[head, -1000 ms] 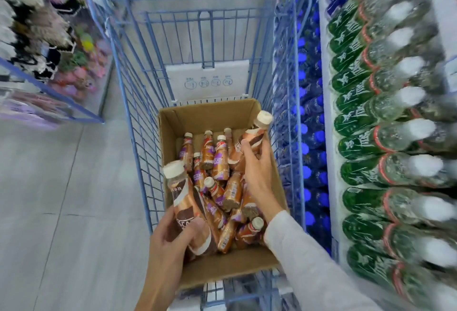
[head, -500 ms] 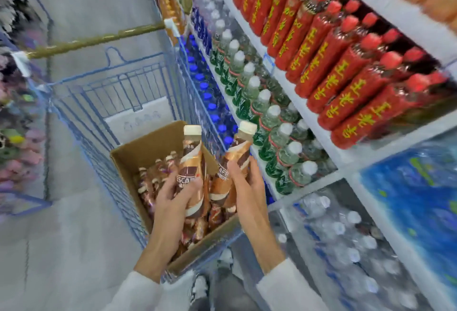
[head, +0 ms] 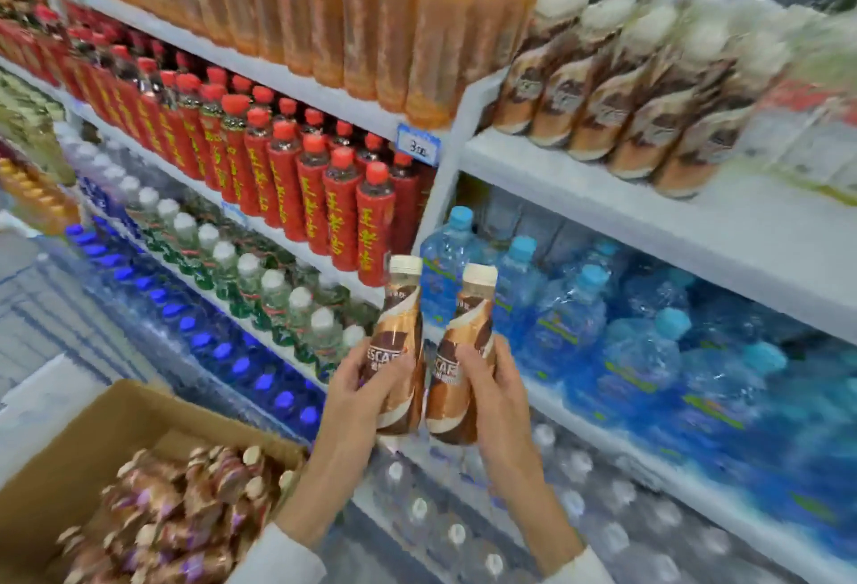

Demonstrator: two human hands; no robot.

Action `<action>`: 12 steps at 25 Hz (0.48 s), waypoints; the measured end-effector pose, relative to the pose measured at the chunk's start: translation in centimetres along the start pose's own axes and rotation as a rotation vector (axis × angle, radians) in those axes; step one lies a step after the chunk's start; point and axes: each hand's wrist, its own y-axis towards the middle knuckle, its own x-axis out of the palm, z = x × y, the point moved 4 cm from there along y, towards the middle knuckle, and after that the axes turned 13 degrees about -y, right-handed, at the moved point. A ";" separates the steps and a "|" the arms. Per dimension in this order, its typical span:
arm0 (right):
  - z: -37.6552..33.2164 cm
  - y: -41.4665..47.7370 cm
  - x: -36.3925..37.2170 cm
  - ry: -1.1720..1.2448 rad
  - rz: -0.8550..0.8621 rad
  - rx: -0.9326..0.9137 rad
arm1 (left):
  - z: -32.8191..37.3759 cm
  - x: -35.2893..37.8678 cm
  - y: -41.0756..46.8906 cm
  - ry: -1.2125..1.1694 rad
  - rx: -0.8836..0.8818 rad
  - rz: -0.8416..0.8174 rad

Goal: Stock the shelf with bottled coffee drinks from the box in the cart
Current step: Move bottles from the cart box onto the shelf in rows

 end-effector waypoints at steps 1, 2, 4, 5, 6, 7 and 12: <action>-0.8 0.1 -2.2 0.001 0.034 -0.009 | -0.1 2.7 0.1 0.021 0.009 -0.061; -1.7 0.3 -4.8 0.008 0.070 -0.027 | -0.1 5.8 0.3 0.039 0.017 -0.126; -3.3 0.4 -9.1 0.031 0.120 -0.060 | -0.3 11.0 0.1 0.061 0.040 -0.216; -4.3 0.2 -11.1 0.040 0.144 -0.079 | -0.4 13.3 -0.2 0.068 0.056 -0.249; -5.3 0.0 -12.9 0.042 0.161 -0.106 | -0.5 15.5 -0.5 0.076 0.069 -0.287; -6.5 -0.2 -14.9 0.036 0.172 -0.141 | -0.7 17.9 -0.8 0.078 0.074 -0.330; -11.7 0.3 -23.1 -0.047 0.259 -0.279 | -0.4 28.1 -0.8 0.093 0.120 -0.531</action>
